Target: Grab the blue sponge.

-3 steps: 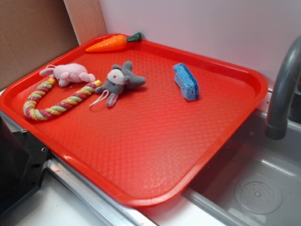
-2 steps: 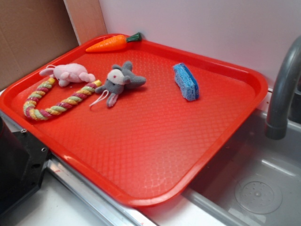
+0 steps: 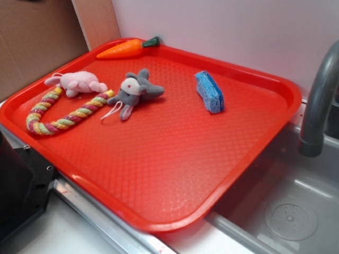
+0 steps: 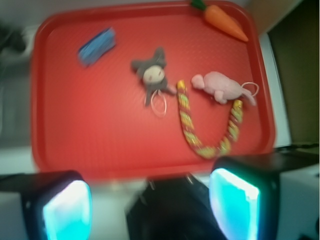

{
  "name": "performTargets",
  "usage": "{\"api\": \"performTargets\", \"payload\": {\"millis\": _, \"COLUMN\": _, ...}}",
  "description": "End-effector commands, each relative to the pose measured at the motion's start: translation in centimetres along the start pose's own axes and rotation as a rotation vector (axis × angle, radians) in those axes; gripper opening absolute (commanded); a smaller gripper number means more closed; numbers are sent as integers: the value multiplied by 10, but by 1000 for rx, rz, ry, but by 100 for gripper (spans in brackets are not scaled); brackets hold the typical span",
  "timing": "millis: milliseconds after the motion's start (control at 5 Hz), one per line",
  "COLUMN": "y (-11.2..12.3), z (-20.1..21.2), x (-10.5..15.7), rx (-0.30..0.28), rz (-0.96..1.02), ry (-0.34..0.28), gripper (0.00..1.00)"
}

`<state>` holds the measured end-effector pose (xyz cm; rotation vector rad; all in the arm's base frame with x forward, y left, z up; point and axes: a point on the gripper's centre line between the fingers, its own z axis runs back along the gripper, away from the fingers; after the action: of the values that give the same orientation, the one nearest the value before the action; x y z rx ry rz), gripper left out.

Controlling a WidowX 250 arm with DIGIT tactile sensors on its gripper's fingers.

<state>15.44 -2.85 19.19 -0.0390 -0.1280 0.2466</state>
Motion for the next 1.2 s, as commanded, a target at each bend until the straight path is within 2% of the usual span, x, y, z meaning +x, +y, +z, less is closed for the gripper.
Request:
{"api": "performTargets", "payload": {"millis": 0, "y": -46, "z": -53, "x": 69, "rx": -132, "rz": 300, "ry": -66, "gripper": 100}}
{"api": "performTargets", "payload": {"millis": 200, "y": -71, "z": -88, "x": 104, "rx": -182, "rz": 289, "ry": -15, "gripper": 100}}
{"api": "performTargets", "payload": {"millis": 400, "y": -79, "z": -111, "x": 123, "rx": -151, "rz": 332, "ry": -18, "gripper": 100}}
{"api": "performTargets", "payload": {"millis": 800, "y": -62, "z": -165, "x": 131, "rx": -24, "rz": 377, "ry": 9, "gripper": 100}}
{"api": "performTargets", "payload": {"millis": 1000, "y": -61, "z": -175, "x": 138, "rx": -20, "rz": 407, "ry": 25, "gripper": 100}}
